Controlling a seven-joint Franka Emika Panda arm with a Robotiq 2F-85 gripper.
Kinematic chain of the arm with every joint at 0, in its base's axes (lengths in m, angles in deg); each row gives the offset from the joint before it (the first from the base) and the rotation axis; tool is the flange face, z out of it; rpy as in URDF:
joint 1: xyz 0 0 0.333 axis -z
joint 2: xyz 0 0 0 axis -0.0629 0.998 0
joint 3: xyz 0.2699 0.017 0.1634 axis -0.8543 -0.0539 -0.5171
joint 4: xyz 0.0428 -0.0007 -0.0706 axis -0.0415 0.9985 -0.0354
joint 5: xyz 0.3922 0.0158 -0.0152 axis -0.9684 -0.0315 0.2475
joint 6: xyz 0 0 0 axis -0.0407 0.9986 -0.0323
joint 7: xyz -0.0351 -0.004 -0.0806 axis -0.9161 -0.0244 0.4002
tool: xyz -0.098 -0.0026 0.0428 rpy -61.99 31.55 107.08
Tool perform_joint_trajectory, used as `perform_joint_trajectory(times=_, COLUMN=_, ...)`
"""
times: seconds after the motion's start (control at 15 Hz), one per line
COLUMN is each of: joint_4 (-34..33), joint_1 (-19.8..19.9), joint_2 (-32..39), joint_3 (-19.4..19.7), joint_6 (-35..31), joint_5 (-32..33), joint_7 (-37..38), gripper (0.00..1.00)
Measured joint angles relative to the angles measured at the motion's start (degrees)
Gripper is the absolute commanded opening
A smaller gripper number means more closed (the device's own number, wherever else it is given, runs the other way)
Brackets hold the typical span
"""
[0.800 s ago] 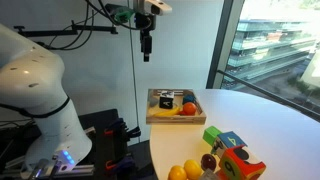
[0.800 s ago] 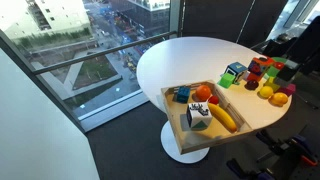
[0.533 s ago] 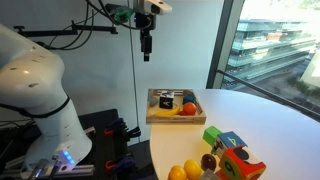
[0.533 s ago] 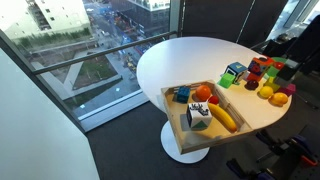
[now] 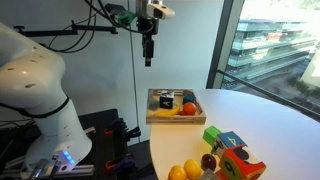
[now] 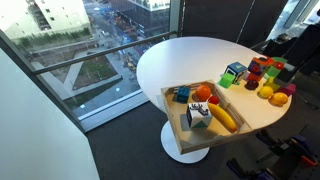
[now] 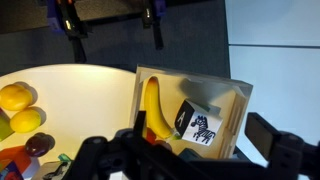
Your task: Pick up the soft block with the number six on it and put it in the wooden tray
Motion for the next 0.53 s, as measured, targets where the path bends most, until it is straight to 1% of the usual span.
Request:
perform_joint_trajectory(times=0.33, joint_4=0.2, joint_1=4.4, joint_2=2.1, joint_3=0.3, joint_6=-0.3, joint_5=6.0, joint_7=0.0, gripper=1.00)
perform_joint_trajectory(times=0.53, joint_4=0.2, joint_1=6.9, joint_2=3.7, joint_3=0.8, joint_6=-2.0, joint_5=9.8, joint_7=0.1, gripper=1.00)
